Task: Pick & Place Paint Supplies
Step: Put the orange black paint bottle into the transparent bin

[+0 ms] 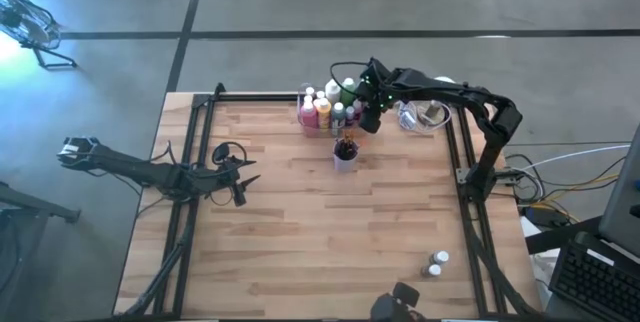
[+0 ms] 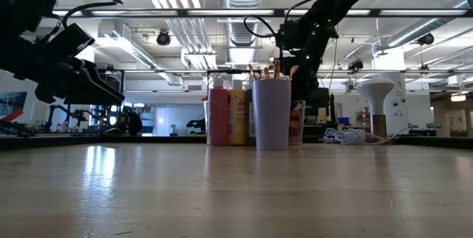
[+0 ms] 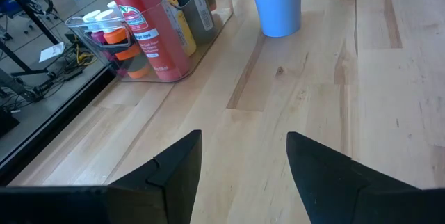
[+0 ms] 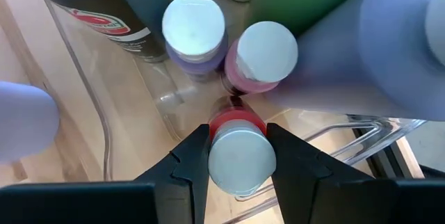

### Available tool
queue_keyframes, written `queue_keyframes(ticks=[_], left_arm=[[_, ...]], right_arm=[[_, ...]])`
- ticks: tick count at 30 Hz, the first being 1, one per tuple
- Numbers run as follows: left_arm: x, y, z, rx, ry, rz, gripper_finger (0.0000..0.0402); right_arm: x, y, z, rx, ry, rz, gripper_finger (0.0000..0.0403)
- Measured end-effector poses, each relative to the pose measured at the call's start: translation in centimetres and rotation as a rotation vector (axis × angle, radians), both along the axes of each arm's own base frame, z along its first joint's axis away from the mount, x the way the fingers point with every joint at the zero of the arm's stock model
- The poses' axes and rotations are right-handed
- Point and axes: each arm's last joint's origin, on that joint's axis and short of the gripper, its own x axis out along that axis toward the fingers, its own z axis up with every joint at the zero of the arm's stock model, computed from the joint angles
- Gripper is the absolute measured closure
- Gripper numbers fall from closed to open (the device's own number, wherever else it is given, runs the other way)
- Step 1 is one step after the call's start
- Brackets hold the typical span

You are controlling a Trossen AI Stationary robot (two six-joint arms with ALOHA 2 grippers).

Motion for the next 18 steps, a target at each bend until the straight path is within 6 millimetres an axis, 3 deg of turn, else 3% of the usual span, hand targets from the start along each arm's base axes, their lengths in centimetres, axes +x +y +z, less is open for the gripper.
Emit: queue_keyframes(ticks=[18], left_arm=[[0.0,0.0,0.0,0.0,0.0,0.0,0.0186]], right_arm=[[0.09,-0.78,-0.76,-0.002,-0.002,-0.011,0.0291]])
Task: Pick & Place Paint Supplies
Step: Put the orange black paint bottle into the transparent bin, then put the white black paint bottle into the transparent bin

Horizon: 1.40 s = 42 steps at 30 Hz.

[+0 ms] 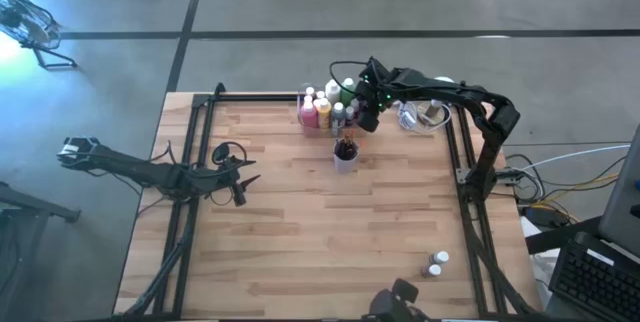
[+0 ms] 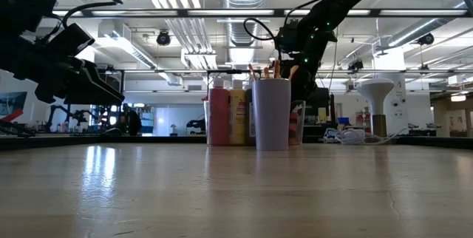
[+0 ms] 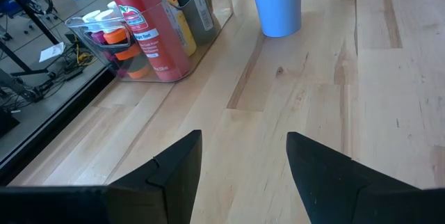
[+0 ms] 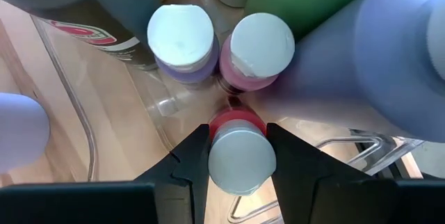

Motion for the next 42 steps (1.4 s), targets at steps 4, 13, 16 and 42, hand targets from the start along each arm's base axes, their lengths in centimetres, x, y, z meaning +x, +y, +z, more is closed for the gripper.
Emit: queue_keyframes(ticks=[4,13,16,42], left_arm=[[0.0,0.0,0.0,0.0,0.0,0.0,0.0186],[0.0,0.0,0.0,0.0,0.0,0.0,0.0186],[0.0,0.0,0.0,0.0,0.0,0.0,0.0186],[0.0,0.0,0.0,0.0,0.0,-0.001,0.0186]], right_arm=[[0.2,-0.2,-0.2,-0.021,-0.002,-0.01,0.0286],[0.2,-0.3,-0.1,-0.032,-0.001,-0.016,0.0249],[0.2,-0.3,0.0,-0.035,-0.003,-0.016,0.0244],[0.7,4.5,7.4,0.151,0.236,0.056,0.0252]])
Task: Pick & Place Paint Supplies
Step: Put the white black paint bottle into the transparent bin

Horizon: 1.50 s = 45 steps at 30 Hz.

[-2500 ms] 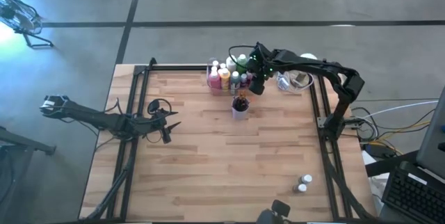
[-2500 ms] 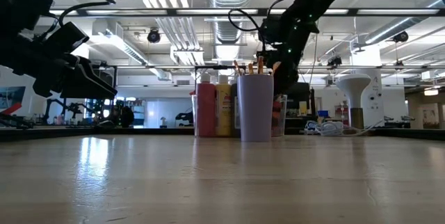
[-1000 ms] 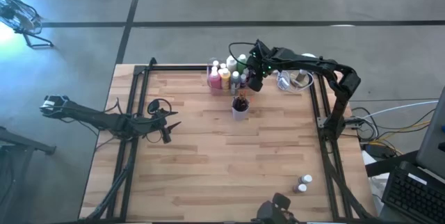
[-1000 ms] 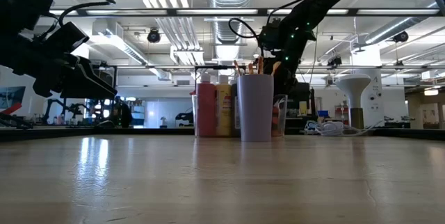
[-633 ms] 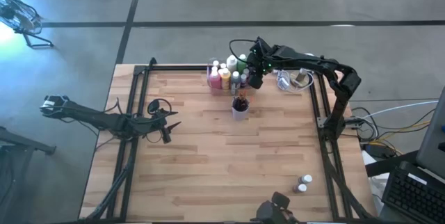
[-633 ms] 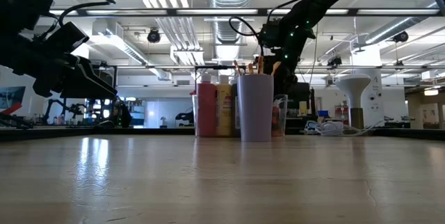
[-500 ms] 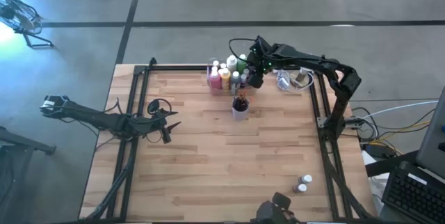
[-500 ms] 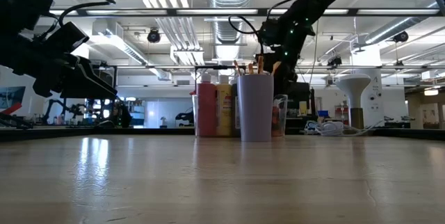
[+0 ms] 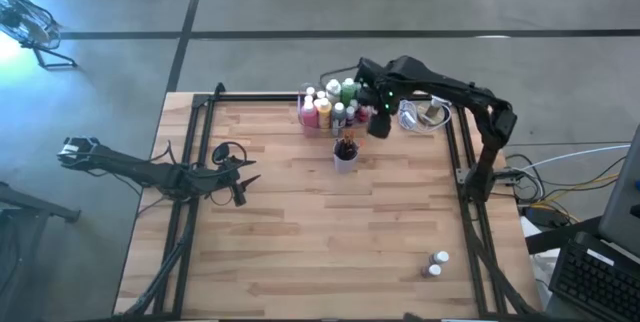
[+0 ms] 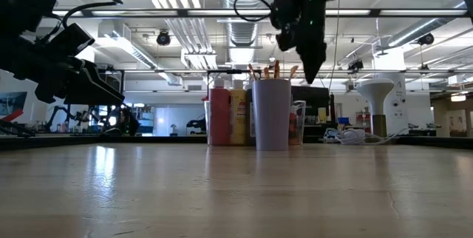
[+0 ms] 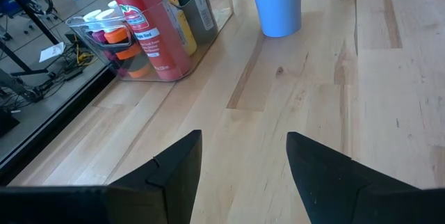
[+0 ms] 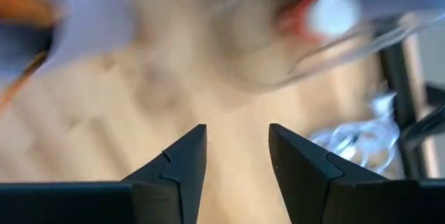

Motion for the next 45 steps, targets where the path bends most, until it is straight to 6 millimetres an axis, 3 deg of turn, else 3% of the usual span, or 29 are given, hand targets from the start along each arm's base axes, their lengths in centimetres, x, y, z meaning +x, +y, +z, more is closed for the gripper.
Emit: queue_keyframes(ticks=[9,16,21,27,34,39,45], left_arm=[[0.0,0.0,0.0,0.0,0.0,0.0,0.0186],[0.0,0.0,0.0,0.0,0.0,0.0,0.0186],[0.0,0.0,0.0,0.0,0.0,0.001,0.0186],[0.0,0.0,0.0,0.0,0.0,0.0,0.0186],[0.0,0.0,0.0,0.0,-0.001,0.001,0.0186],[0.0,0.0,0.0,0.0,0.0,0.0,0.0186],[0.0,0.0,0.0,0.0,0.0,0.001,0.0186]], right_arm=[[-1.3,9.1,5.2,0.055,0.063,0.049,0.027],[-5.3,17.8,9.2,0.115,-0.073,-0.037,0.0259],[-8.6,24.0,10.4,0.156,-0.147,-0.116,0.0245],[-11.6,30.4,9.8,0.137,-0.208,-0.16,0.0241],[-12.8,36.5,7.4,0.099,-0.162,-0.225,0.0252],[-13.2,40.2,5.0,0.062,-0.103,-0.309,0.0248],[-13.5,42.9,2.8,0.024,-0.071,-0.373,0.0241]])
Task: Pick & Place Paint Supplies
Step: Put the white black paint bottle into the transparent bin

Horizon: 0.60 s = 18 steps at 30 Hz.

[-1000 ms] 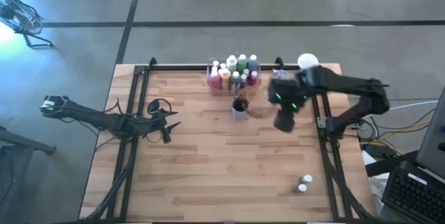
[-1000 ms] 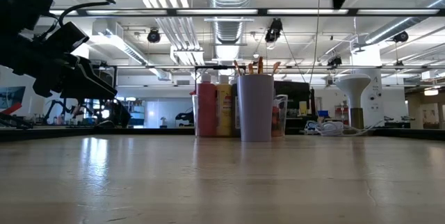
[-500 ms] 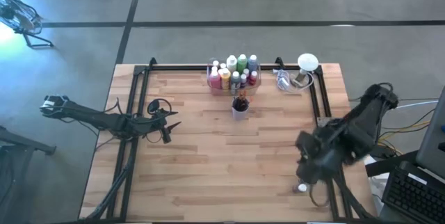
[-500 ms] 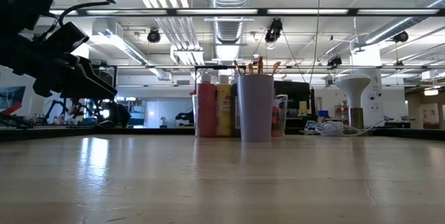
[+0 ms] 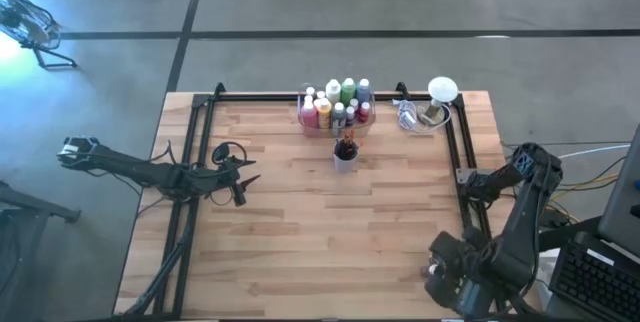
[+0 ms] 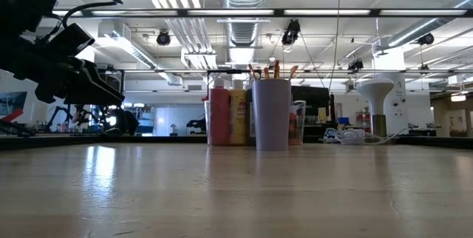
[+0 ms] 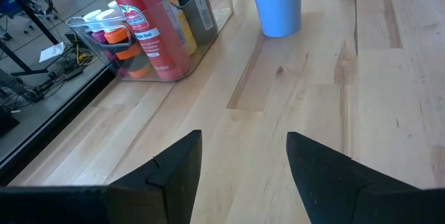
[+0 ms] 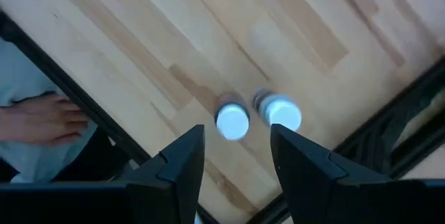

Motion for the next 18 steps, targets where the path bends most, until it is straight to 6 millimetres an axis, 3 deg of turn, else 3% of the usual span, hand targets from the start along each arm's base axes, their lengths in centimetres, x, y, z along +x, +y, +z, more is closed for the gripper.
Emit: queue_keyframes(ticks=[8,18], left_arm=[[0.0,0.0,0.0,0.0,0.0,0.0,0.0186],[0.0,0.0,0.0,0.0,0.0,0.0,0.0186]], right_arm=[[0.0,0.5,-1.7,-0.027,0.036,-0.074,0.0248],[-2.0,-2.1,-4.2,0.002,0.107,-0.239,0.022]])
